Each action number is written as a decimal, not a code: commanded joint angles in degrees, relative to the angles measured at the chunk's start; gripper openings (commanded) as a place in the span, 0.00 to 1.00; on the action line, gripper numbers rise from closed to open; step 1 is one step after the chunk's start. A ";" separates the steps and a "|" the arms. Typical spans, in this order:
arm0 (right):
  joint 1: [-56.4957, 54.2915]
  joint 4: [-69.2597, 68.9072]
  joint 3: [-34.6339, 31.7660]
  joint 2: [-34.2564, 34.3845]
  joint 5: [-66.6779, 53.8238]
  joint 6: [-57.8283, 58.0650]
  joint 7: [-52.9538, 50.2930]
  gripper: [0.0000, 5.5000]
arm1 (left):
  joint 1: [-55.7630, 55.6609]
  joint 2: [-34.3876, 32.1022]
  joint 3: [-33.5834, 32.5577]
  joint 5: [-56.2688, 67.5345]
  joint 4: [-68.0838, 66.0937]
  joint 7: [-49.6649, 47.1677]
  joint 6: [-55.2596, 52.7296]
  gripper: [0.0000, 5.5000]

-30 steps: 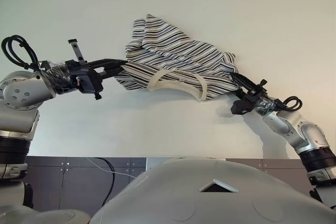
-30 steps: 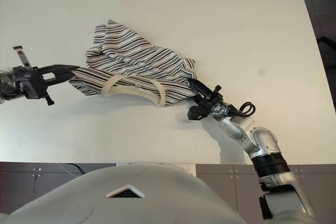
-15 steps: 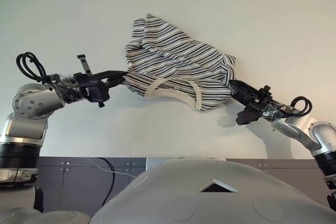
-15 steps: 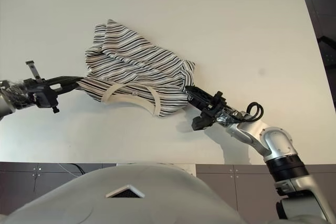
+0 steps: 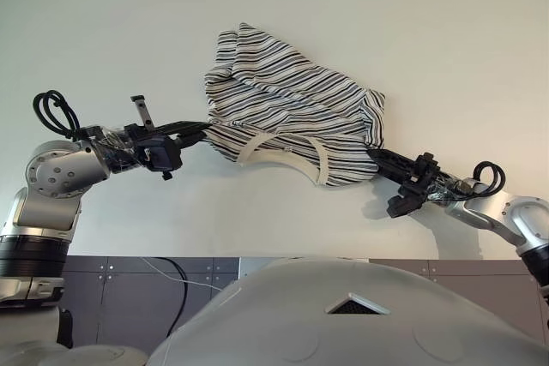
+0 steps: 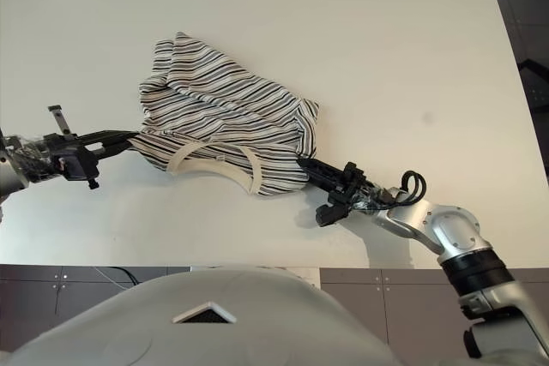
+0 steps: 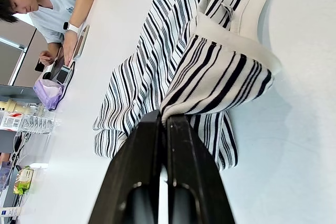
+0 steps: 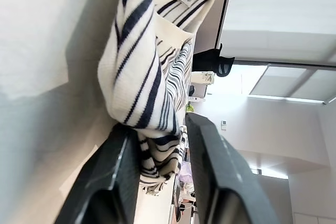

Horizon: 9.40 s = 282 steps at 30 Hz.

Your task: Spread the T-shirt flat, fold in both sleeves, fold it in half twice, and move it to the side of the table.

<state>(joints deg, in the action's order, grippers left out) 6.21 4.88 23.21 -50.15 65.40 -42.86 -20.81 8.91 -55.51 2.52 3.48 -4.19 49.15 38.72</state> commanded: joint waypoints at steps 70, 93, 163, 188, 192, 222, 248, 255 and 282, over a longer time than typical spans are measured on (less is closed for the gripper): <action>-71.49 50.14 -17.50 12.19 -63.18 19.80 77.64 0.02 | -60.11 14.33 1.55 -7.05 -48.91 -1.35 1.14 0.02; 10.38 -28.93 -24.41 -7.95 -68.93 35.86 88.66 0.02 | 15.03 1.60 0.91 -9.78 16.83 6.63 0.30 0.02; 13.92 -10.72 -39.30 7.41 -74.40 40.47 59.22 0.25 | 26.69 -2.58 -9.44 19.99 12.74 -11.26 -20.70 0.30; 8.53 3.63 -41.42 10.39 -73.52 38.35 57.21 0.25 | 29.71 17.28 -17.12 30.41 17.96 -12.84 -56.63 0.17; 8.63 3.65 -41.34 10.72 -72.93 37.97 57.01 0.25 | 29.93 17.14 -18.01 30.38 18.40 -9.66 -56.45 0.06; 5.86 5.68 -35.78 12.88 -70.07 36.80 54.53 0.25 | 18.32 12.84 2.07 4.93 31.92 1.77 -46.04 0.02; 20.98 -13.33 -35.91 14.31 -81.91 51.34 60.06 0.25 | 13.15 14.24 1.11 -3.08 21.08 -6.11 -36.34 0.19; 22.38 -15.15 -32.38 14.79 -80.30 54.39 60.22 0.25 | 5.26 19.13 2.12 -3.78 13.31 -9.72 -35.05 0.19; 29.79 -30.86 -50.67 17.77 -120.12 99.25 51.53 0.25 | 19.95 16.36 0.85 -15.65 24.72 -16.81 -36.71 0.19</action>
<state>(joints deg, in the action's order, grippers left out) 35.63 -23.68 -26.67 -33.54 -52.71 53.58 33.76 28.31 -38.79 3.96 -11.42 18.86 32.66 3.09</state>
